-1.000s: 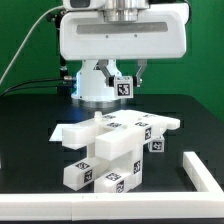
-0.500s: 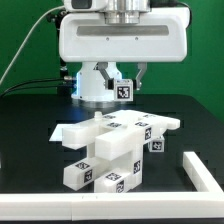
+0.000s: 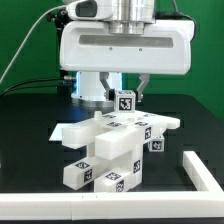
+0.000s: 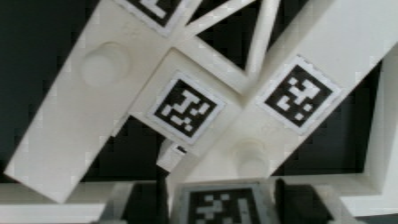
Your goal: Assemble chair
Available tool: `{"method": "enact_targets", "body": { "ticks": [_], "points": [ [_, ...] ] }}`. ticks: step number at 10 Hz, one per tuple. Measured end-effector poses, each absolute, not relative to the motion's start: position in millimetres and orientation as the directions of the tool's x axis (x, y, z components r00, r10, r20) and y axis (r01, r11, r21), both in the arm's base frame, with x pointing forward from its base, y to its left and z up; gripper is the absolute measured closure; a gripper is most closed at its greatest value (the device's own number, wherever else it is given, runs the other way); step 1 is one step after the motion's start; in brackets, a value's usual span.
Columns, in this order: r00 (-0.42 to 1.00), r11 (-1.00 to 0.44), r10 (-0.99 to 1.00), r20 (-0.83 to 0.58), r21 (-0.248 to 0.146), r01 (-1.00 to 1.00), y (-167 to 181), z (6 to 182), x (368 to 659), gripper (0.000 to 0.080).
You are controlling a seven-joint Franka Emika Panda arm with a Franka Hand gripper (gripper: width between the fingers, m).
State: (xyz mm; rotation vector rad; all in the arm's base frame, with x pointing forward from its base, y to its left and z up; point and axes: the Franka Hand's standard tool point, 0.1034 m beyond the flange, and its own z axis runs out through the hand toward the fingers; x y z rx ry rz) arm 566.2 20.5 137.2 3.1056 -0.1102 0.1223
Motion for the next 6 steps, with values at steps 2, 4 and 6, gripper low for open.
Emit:
{"method": "enact_targets", "body": {
  "ticks": [2, 4, 6],
  "points": [
    [0.994, -0.997, -0.075, 0.076, 0.029, -0.077, 28.0, 132.6, 564.4, 0.0515],
    [0.994, -0.997, -0.073, 0.079, 0.031, -0.076, 28.6, 130.0, 563.8, 0.0515],
    [0.994, -0.997, -0.070, 0.080, 0.033, -0.073, 29.2, 126.7, 561.6, 0.0515]
  ]
}}
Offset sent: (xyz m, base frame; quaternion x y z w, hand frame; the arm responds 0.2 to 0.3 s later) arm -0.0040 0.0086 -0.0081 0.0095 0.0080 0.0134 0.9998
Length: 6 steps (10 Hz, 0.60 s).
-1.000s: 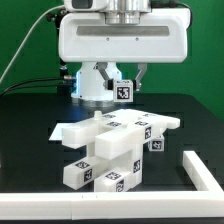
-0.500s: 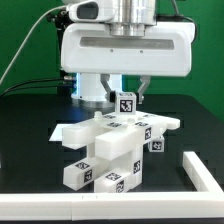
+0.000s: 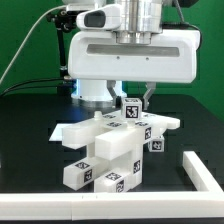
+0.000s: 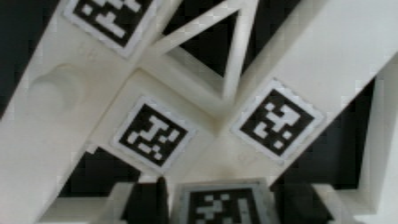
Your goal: Assemble chair
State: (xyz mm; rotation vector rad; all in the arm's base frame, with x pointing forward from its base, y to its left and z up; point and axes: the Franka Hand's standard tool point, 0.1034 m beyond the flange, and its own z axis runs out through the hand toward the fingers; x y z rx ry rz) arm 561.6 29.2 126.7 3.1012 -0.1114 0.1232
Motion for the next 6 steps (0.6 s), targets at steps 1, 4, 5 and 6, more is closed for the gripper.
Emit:
{"method": "enact_targets", "body": {
  "ticks": [1, 4, 5, 6],
  "points": [
    [0.994, -0.997, -0.070, 0.081, 0.034, -0.073, 29.0, 126.1, 561.8, 0.0515],
    [0.994, -0.997, -0.068, 0.090, 0.040, -0.072, 28.0, 122.7, 563.5, 0.0515],
    [0.993, -0.997, -0.067, 0.097, 0.042, -0.071, 27.7, 121.8, 564.8, 0.0515],
    [0.993, -0.997, -0.066, 0.098, 0.044, -0.071, 27.7, 120.2, 564.8, 0.0515]
  ]
}}
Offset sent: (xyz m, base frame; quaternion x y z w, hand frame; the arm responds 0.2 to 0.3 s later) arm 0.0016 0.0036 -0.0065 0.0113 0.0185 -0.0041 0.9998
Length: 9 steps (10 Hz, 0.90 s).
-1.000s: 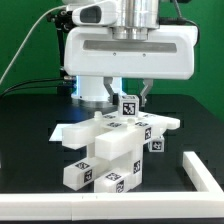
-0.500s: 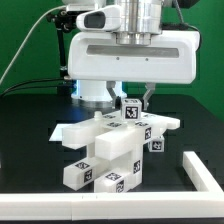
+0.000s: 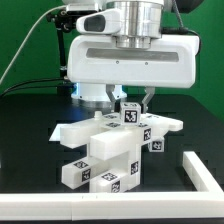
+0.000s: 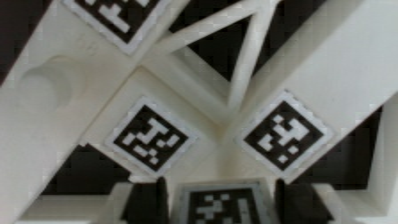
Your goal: Assemble chair
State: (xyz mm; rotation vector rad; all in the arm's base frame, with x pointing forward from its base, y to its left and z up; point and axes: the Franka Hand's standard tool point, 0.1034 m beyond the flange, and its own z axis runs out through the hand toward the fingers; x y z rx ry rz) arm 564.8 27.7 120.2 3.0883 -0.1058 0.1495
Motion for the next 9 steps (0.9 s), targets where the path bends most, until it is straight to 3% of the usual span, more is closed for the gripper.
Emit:
{"method": "enact_targets", "body": {
  "ticks": [4, 6, 7, 9],
  "points": [
    [0.992, -0.996, -0.064, 0.108, 0.048, -0.070, 26.8, 119.0, 566.5, 0.0515],
    [0.992, -0.996, -0.064, 0.108, 0.048, -0.070, 26.8, 119.0, 566.5, 0.0267],
    [0.992, -0.996, -0.064, 0.108, 0.048, -0.070, 26.8, 119.0, 566.5, 0.0187],
    [0.992, -0.996, -0.064, 0.108, 0.048, -0.070, 26.8, 119.0, 566.5, 0.0157]
  ]
}}
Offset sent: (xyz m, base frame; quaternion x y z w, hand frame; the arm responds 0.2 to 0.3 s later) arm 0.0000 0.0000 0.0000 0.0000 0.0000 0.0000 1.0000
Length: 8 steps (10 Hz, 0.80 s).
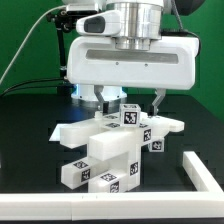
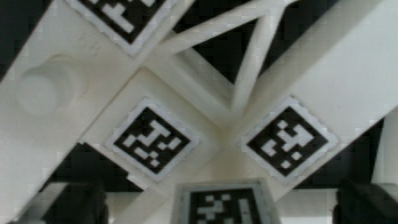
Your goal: Assemble chair
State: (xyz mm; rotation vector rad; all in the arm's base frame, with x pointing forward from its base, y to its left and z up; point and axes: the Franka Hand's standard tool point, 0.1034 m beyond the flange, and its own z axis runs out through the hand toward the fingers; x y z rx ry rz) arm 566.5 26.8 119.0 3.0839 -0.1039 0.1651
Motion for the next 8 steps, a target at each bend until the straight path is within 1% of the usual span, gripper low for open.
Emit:
{"method": "enact_targets", "body": {
  "ticks": [5, 6, 7, 8],
  "points": [
    [0.992, -0.996, -0.064, 0.109, 0.048, -0.070, 26.6, 119.3, 566.9, 0.0150],
    [0.991, -0.997, -0.058, 0.121, 0.043, -0.064, 24.0, 125.6, 573.8, 0.0150],
    [0.990, -0.997, -0.064, 0.126, 0.043, -0.070, 21.4, 127.0, 576.4, 0.0150],
    [0.991, -0.997, -0.063, 0.122, 0.045, -0.069, 21.7, 124.1, 575.6, 0.0150]
  ]
}}
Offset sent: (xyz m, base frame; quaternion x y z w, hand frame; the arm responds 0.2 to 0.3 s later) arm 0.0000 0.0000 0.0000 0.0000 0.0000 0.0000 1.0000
